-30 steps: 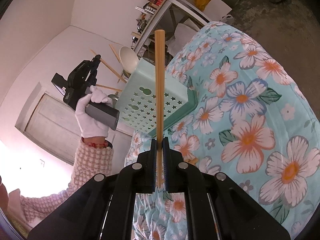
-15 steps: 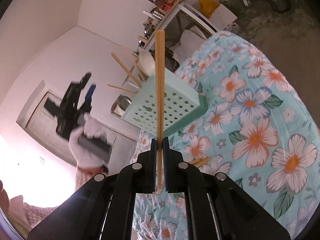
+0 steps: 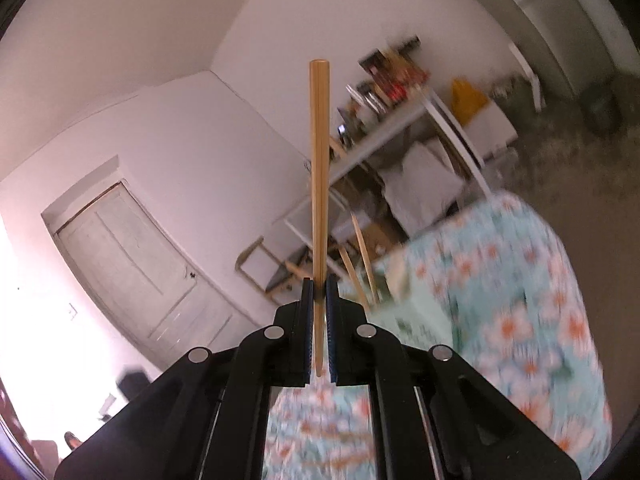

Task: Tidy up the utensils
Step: 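Drop the chopsticks into the holder by opening both tools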

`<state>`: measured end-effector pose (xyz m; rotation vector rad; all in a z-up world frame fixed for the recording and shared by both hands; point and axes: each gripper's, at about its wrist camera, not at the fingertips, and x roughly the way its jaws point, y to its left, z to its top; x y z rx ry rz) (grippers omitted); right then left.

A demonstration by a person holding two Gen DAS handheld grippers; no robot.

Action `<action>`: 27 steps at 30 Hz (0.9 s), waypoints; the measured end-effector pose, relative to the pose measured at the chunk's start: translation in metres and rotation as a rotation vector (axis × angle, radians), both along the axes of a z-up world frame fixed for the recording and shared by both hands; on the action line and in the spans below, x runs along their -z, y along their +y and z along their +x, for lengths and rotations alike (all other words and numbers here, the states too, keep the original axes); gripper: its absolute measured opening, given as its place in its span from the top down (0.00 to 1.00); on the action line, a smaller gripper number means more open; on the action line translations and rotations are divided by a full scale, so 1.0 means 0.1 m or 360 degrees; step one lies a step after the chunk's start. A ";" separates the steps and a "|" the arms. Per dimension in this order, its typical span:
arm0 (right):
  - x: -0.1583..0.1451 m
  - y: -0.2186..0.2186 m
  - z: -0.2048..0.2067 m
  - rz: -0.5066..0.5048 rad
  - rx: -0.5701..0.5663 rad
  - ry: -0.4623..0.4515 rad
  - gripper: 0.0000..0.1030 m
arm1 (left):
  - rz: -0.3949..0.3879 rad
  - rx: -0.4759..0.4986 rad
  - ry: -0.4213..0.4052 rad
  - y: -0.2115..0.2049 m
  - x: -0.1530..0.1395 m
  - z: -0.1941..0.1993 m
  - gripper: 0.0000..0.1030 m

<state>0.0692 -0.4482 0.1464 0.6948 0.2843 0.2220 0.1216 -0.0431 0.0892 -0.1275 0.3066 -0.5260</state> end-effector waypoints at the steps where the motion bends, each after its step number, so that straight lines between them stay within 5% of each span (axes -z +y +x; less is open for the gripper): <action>1: -0.04 0.01 0.07 -0.0022 0.0009 -0.0006 0.94 | 0.0012 -0.0011 0.0013 0.05 0.05 -0.02 0.18; 12: 0.00 0.62 1.05 -0.0432 0.0101 0.0146 0.94 | 0.0098 -0.0059 0.0079 0.37 0.37 -0.12 0.16; 17: 0.29 0.91 1.41 -0.0626 0.0021 0.0394 0.93 | 0.0104 -0.0052 0.0112 0.41 0.41 -0.11 0.16; 20: 0.32 1.00 1.42 -0.0747 0.0054 0.0447 0.88 | 0.0101 -0.0049 0.0118 0.42 0.43 -0.10 0.16; 22: 0.26 1.02 1.35 -0.0798 0.0095 0.0418 0.73 | 0.0102 -0.0044 0.0123 0.41 0.43 -0.10 0.16; 27: 0.02 0.96 1.09 -0.0869 0.0203 0.0328 0.69 | 0.0099 -0.0030 0.0133 0.36 0.42 -0.10 0.16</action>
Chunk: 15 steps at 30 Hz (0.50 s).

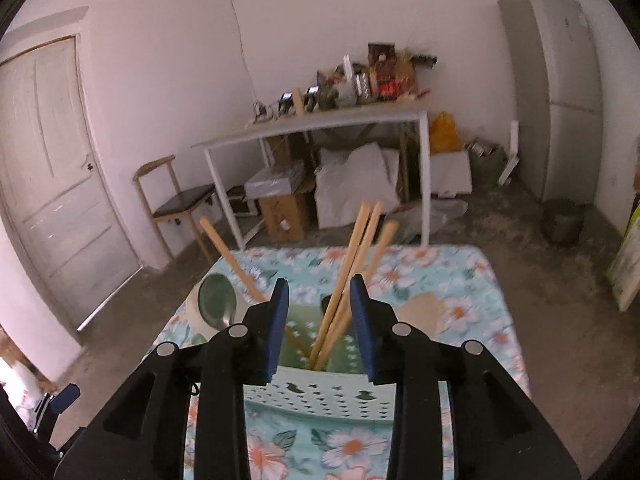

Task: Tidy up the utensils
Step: 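Drop the chopsticks into the holder by opening both tools, then lower the left tool to the remaining chopsticks and close on one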

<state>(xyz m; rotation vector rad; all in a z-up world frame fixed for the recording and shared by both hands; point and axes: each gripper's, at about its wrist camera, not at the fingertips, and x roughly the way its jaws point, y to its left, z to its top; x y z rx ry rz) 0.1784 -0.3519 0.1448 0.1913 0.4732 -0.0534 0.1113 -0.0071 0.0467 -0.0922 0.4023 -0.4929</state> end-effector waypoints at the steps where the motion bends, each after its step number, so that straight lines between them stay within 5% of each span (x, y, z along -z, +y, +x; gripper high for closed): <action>1: -0.03 -0.02 -0.05 0.0003 0.0012 -0.0017 0.69 | -0.0001 0.0005 0.0005 -0.01 0.00 0.00 0.16; 8: -0.03 -0.27 -0.64 0.0225 -0.0015 -0.0083 0.68 | 0.0057 0.0071 0.0013 -0.16 0.01 -0.04 0.16; 15: 0.80 -0.49 -1.04 0.0504 0.0006 0.0220 0.68 | 0.0356 0.0273 0.0119 -0.68 0.17 -0.04 0.16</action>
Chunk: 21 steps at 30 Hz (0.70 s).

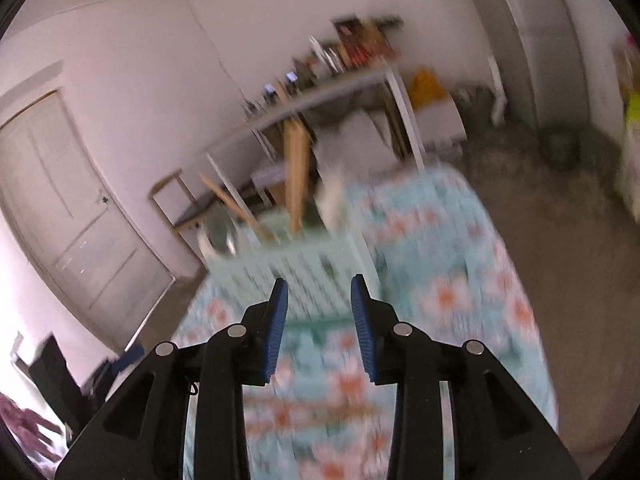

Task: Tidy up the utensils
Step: 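Lower the left tool to the remaining chopsticks and close on one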

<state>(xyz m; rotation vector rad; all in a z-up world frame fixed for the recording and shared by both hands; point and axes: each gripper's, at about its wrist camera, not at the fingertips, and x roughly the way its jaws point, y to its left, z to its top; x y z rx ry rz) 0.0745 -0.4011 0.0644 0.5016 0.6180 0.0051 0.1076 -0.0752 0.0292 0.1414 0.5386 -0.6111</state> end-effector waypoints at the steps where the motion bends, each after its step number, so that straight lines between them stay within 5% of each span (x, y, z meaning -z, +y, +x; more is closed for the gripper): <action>1: 0.19 -0.03 -0.06 0.0054 0.0017 0.0068 0.68 | 0.0056 0.0034 0.0010 -0.10 0.04 -0.01 0.16; 6: 0.79 -0.10 -0.28 0.0291 0.0063 0.0255 0.68 | 0.0450 0.0231 0.0058 -0.72 0.35 -0.08 0.16; 10: 0.95 -0.12 -0.33 0.0346 0.0064 0.0292 0.68 | 0.0633 0.0349 0.0127 -1.05 0.56 -0.11 0.32; 21: 1.06 -0.21 -0.29 0.0422 0.0038 0.0292 0.68 | 0.0805 0.0453 0.0181 -1.36 0.74 -0.17 0.56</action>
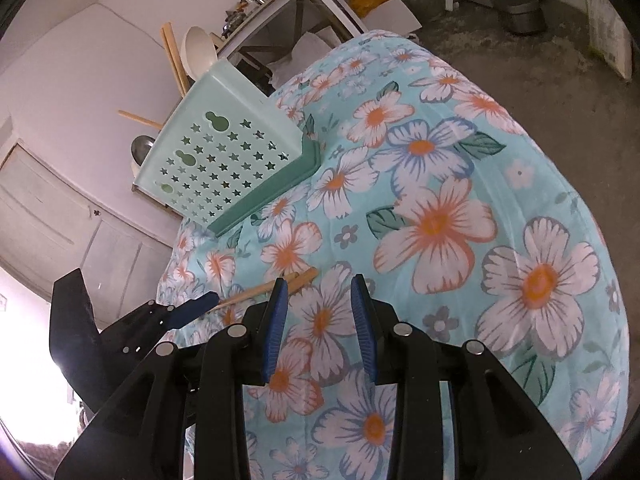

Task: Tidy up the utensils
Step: 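Lower the left tool to the remaining chopsticks and close on one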

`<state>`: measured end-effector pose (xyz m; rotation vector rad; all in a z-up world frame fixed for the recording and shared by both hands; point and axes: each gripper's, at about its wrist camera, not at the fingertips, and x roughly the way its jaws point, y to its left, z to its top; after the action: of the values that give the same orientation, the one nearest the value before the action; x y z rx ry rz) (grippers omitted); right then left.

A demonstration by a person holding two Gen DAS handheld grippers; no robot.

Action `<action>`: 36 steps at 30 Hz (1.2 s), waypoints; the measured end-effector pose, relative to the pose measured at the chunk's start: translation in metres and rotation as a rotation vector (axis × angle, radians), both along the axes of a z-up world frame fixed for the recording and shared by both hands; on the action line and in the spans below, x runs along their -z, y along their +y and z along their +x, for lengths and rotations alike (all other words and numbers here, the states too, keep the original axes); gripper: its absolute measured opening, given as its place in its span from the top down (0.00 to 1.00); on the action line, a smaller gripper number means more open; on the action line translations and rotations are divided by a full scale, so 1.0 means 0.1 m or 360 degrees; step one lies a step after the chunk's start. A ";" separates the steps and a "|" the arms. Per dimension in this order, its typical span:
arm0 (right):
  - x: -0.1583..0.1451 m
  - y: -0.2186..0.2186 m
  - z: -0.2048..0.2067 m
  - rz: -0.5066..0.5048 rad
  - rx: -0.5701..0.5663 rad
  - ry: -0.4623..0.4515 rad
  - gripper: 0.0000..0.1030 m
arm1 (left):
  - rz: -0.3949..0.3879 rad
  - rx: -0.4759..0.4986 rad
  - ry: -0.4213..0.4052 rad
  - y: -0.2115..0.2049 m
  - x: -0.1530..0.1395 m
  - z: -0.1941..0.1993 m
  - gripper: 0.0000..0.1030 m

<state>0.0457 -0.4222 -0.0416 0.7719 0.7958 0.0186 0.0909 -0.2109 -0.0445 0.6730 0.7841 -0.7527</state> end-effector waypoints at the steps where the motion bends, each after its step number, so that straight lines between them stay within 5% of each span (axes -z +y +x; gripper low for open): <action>1: 0.01 0.00 0.00 0.0006 0.0000 0.0001 0.68 | 0.0004 0.0002 -0.0001 -0.01 0.00 0.00 0.57; 12: 0.06 -0.06 -0.02 0.0055 0.0003 -0.0012 0.68 | 0.0050 0.0036 -0.0012 -0.16 0.05 0.07 0.64; 14: 0.06 -0.07 -0.03 0.0063 0.0008 -0.0013 0.68 | 0.0047 0.0055 -0.0017 -0.17 0.07 0.07 0.77; 20: 0.06 -0.10 -0.05 0.0074 0.0023 -0.0010 0.68 | 0.0083 0.0191 -0.0051 -0.10 0.07 -0.06 0.88; 25: 0.05 -0.11 -0.06 0.0078 0.0026 -0.0023 0.68 | 0.0125 0.0237 0.0026 0.16 0.06 -0.15 0.89; 32: 0.09 -0.07 -0.05 0.0098 0.0009 -0.0014 0.68 | -0.0020 0.0197 0.0287 0.35 -0.05 -0.04 0.79; 36: 0.07 -0.07 -0.06 0.0091 0.0012 -0.0018 0.68 | -0.0087 0.0210 0.0329 0.30 -0.12 -0.03 0.78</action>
<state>0.0394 -0.4295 -0.0481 0.8284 0.7844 0.0391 0.0880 -0.1806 -0.0327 0.6081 0.9099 -0.9719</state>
